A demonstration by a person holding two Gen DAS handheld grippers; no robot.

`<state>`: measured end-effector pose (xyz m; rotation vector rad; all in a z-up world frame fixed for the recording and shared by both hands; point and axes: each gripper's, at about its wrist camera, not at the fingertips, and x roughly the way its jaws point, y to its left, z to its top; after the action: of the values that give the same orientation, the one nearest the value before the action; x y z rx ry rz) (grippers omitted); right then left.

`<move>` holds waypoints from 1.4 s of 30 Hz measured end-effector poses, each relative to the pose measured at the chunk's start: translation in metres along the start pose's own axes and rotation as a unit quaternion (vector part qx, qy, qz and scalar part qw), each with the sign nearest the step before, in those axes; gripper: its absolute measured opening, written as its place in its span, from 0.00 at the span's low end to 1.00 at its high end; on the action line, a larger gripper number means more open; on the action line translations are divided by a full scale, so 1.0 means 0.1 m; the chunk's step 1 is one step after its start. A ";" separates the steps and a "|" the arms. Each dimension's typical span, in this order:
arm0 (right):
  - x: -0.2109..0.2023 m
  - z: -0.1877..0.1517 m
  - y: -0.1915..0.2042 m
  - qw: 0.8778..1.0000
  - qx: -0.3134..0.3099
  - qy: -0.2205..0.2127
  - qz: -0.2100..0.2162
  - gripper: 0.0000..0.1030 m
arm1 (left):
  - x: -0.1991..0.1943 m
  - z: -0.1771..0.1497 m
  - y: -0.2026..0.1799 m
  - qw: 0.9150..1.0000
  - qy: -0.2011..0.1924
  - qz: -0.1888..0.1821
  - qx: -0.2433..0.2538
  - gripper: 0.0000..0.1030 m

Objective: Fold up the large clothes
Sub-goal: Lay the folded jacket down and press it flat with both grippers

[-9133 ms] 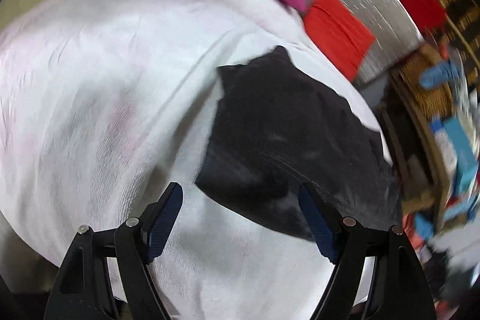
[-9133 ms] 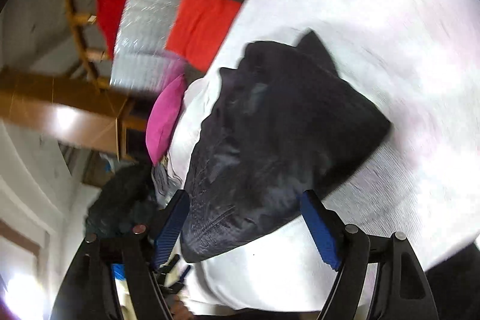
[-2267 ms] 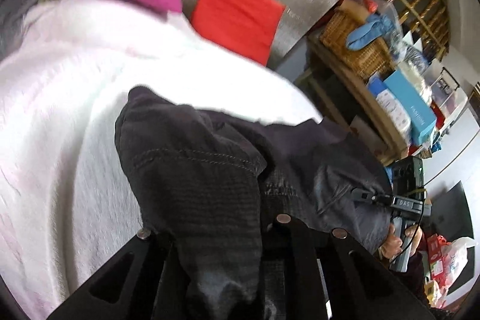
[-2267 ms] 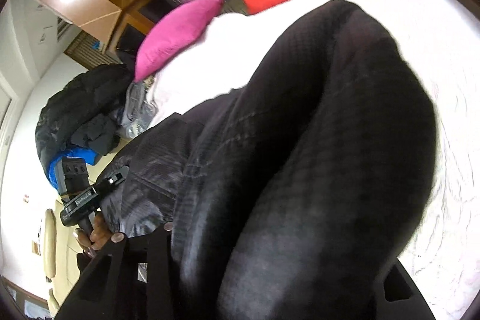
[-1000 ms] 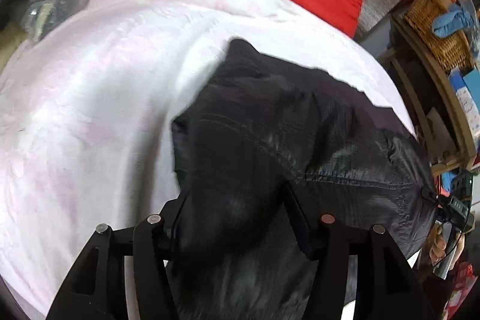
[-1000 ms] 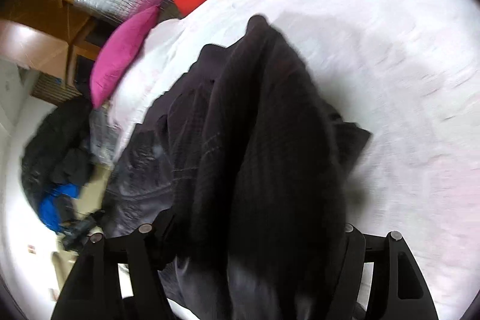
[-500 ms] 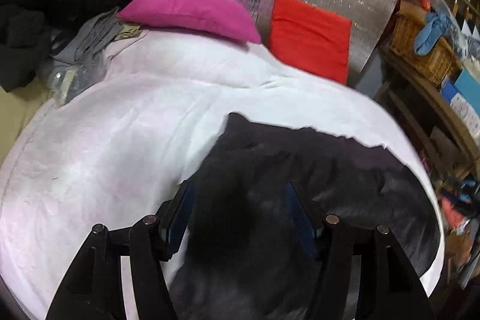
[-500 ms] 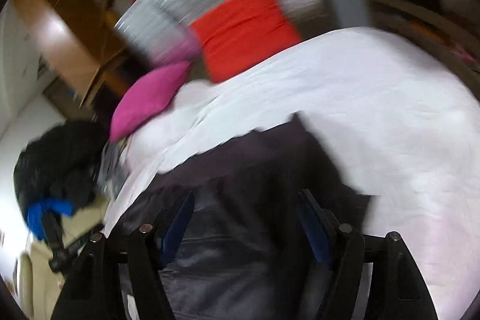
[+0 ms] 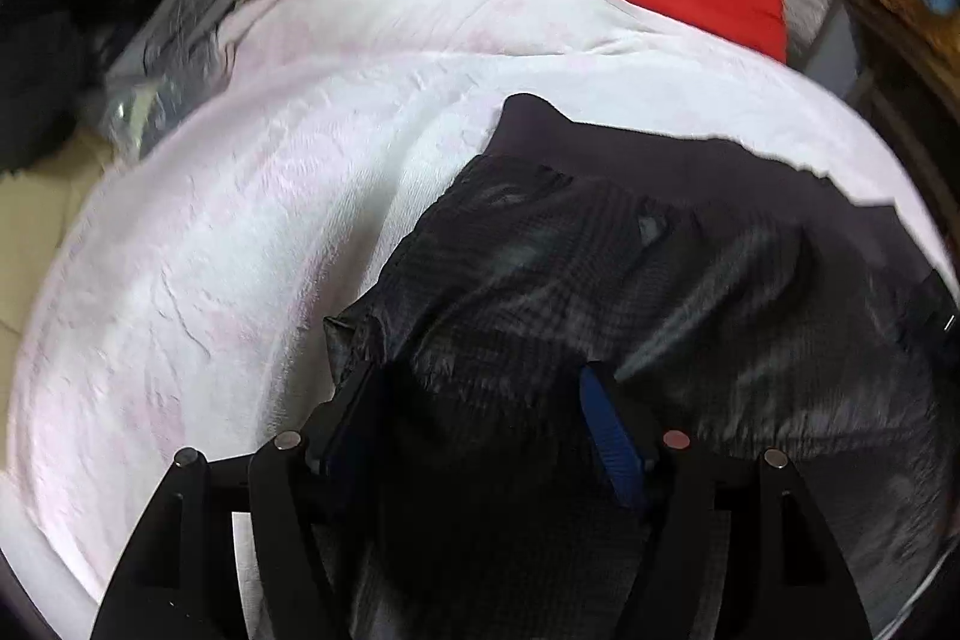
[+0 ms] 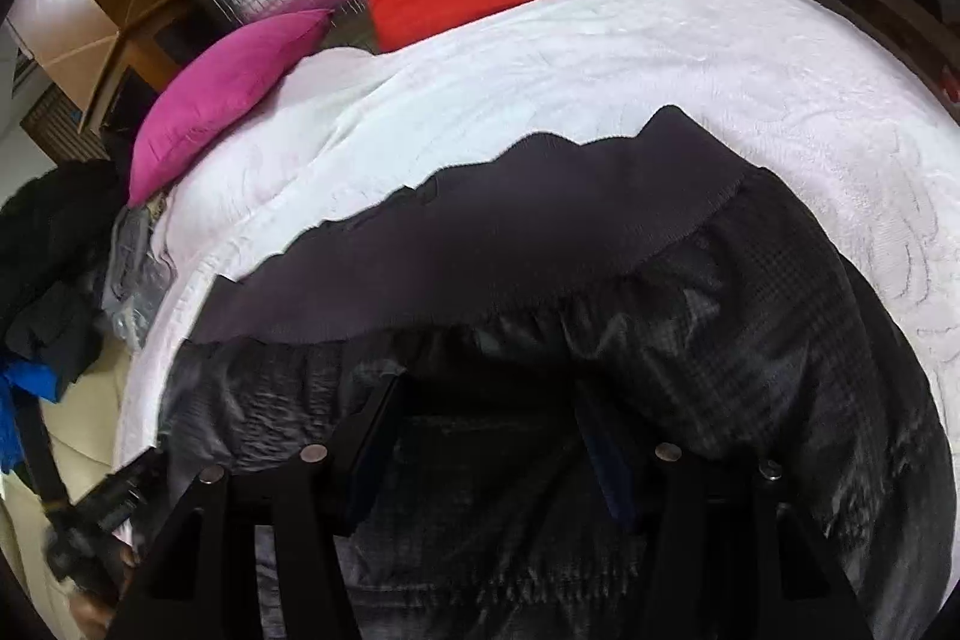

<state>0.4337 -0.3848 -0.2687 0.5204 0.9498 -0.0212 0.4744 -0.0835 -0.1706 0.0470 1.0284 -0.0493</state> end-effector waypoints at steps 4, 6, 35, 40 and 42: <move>-0.32 -0.02 -0.09 0.999 0.017 -0.021 0.017 0.61 | -0.13 -0.09 -0.01 1.000 -0.016 0.009 0.017 0.67; -0.53 -0.09 -0.15 0.999 0.012 -0.033 0.015 0.61 | -0.20 -0.15 0.01 0.999 -0.024 0.011 0.018 0.67; -0.71 -1.33 0.21 0.990 -0.131 0.021 -0.044 0.62 | -0.60 -0.62 -0.05 0.992 -0.093 0.059 0.068 0.67; -0.77 -1.33 0.27 0.988 -0.141 0.024 -0.056 0.62 | -0.59 -0.63 -0.04 0.991 -0.092 0.059 0.070 0.67; -0.89 -1.31 0.23 0.990 -0.130 0.020 -0.043 0.62 | -0.59 -0.64 -0.03 0.992 -0.092 0.057 0.070 0.67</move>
<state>0.2862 -0.3259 -0.2510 0.2401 0.9970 0.0362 0.3894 -0.0816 -0.1532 0.2256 0.8341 -0.0208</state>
